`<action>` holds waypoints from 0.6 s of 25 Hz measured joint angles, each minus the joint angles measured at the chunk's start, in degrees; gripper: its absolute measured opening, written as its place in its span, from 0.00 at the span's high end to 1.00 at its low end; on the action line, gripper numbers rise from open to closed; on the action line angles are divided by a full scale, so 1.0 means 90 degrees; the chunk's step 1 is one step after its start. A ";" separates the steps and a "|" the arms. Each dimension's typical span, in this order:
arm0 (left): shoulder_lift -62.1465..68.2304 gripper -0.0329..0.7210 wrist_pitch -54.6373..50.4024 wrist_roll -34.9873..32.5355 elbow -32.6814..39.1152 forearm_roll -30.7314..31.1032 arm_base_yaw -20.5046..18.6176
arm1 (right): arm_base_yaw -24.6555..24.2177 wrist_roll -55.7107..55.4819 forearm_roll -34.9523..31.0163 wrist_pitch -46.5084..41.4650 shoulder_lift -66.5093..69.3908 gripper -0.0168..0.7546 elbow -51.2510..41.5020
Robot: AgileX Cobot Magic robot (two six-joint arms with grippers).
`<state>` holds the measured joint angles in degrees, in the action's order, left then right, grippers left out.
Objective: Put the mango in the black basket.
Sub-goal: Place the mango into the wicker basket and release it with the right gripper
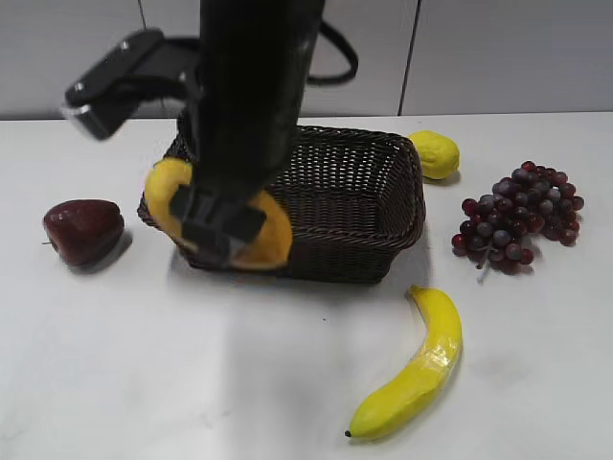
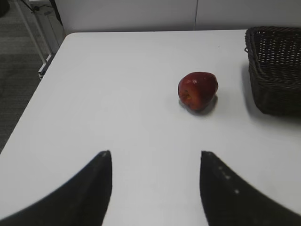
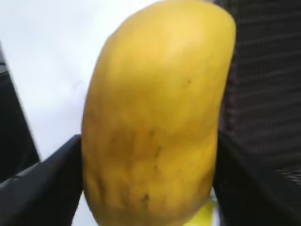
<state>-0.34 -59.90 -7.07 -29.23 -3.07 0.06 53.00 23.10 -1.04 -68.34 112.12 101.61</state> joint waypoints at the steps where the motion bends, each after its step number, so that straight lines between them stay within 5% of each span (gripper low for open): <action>1: 0.0000 0.36 0.0000 0.0000 0.0000 0.0000 0.0000 | 0.0000 0.0014 0.0299 0.0000 0.0000 0.22 0.0192; 6: 0.0000 0.36 0.0000 0.0000 0.0000 0.0000 0.0000 | -0.0086 0.0586 0.1746 0.0257 0.0067 0.22 0.0783; 15: 0.0000 0.36 0.0000 0.0000 0.0000 0.0000 0.0000 | -0.1037 0.2305 0.2016 0.1360 0.1107 0.22 0.0820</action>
<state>-0.34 -59.90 -7.07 -29.23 -3.07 0.06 43.66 43.84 17.10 -56.10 122.08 108.99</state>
